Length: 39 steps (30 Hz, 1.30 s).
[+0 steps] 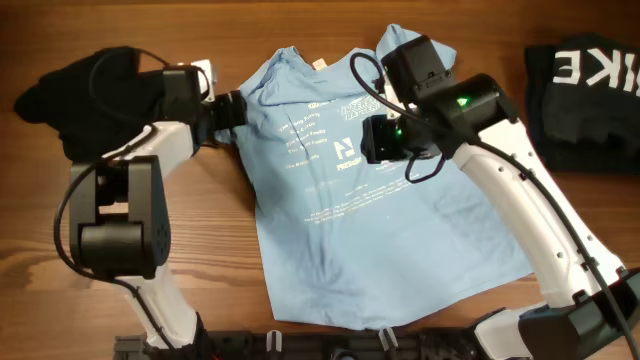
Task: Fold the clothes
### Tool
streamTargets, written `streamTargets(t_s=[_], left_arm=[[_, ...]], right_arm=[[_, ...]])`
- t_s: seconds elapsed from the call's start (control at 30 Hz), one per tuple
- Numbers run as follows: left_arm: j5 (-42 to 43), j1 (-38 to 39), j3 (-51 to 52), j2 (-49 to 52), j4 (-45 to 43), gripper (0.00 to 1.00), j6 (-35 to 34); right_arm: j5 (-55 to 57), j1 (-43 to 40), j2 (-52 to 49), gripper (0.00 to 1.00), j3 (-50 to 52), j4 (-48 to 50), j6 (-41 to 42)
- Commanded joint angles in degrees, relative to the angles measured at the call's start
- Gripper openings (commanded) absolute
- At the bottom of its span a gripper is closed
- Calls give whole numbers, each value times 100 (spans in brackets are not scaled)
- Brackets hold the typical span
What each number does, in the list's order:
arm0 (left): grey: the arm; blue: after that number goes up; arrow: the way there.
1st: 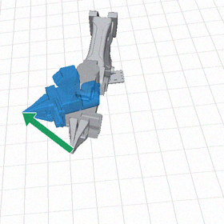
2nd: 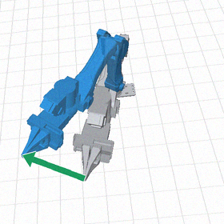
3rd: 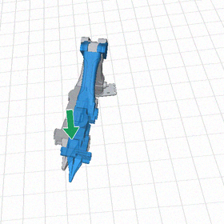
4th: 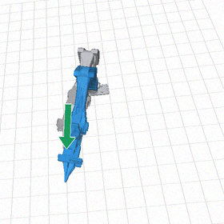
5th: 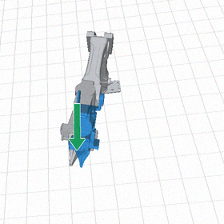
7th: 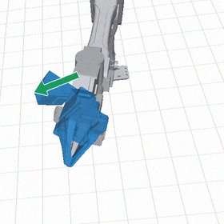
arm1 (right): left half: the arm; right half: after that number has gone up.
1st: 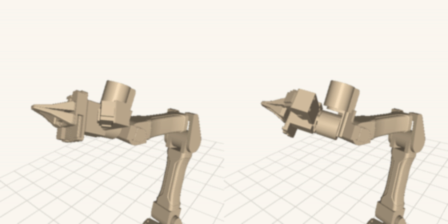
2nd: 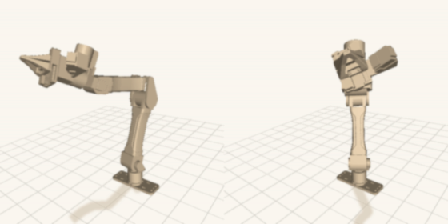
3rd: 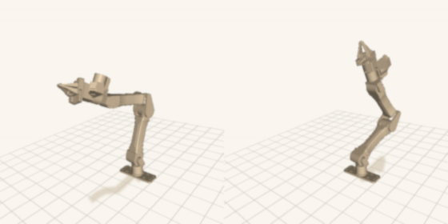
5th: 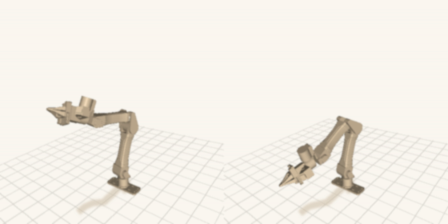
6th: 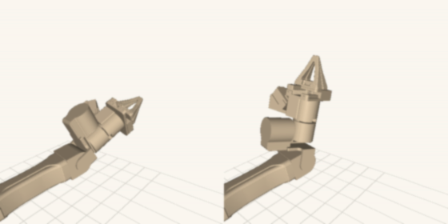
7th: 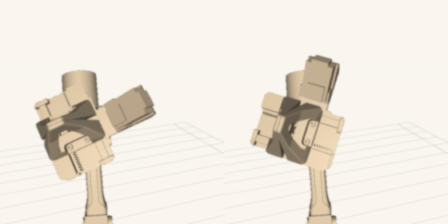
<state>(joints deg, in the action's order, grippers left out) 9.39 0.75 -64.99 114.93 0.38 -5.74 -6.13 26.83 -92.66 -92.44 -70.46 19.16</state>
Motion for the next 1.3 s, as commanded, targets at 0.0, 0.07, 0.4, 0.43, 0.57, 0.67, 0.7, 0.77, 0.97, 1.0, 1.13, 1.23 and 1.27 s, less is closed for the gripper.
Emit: streamTargets(t_s=[0.0, 0.07, 0.4, 0.43, 0.57, 0.67, 0.7, 0.77, 0.97, 1.0, 1.13, 1.23, 1.27], left_arm=[[-94, 101, -39, 70, -87, 90, 404], [-190, 101, -39, 70, -61, 81, 404], [-780, 101, -380, -337, 581, 23, 328], [-949, 101, -509, -520, 844, 20, 219], [-1475, 96, -844, -1119, 1932, 15, 24], [-1821, 94, -931, -1672, 3047, 15, -345], [-1864, 94, -931, -1810, 3353, 16, -452], [-1871, 94, -931, -2046, 3991, 16, -645], [-1801, 96, -929, -2203, 5289, 12, -977], [-1803, 96, -929, -2203, 5410, 11, -977], [-1805, 87, -929, -2203, 5584, 6, -981], [-1801, -44, -929, -2203, 5600, 4, -1193], [-1805, -107, -929, -2203, 5606, 4, -1281]], right_arm=[[42, -9, 127, 60, -57, 79, -111], [42, -9, 127, 60, -55, 120, -114], [39, -9, 127, 61, -55, 319, -111], [39, -9, 127, 61, -55, 319, -109], [17, -9, 114, 61, -55, 313, -98], [20, -9, 28, 61, -55, 332, -98], [17, -9, -17, 61, -55, 348, -96], [22, -9, -162, 61, -46, 428, -116], [22, -11, -1143, 50, 15, 1357, -474], [20, -20, -1390, 44, 15, 1554, -520], [-74, -146, -2184, 7, 15, 1954, -525], [-157, -332, -2553, 4, 15, 2013, -553], [-157, -393, -2612, 4, 15, 2033, -566]])
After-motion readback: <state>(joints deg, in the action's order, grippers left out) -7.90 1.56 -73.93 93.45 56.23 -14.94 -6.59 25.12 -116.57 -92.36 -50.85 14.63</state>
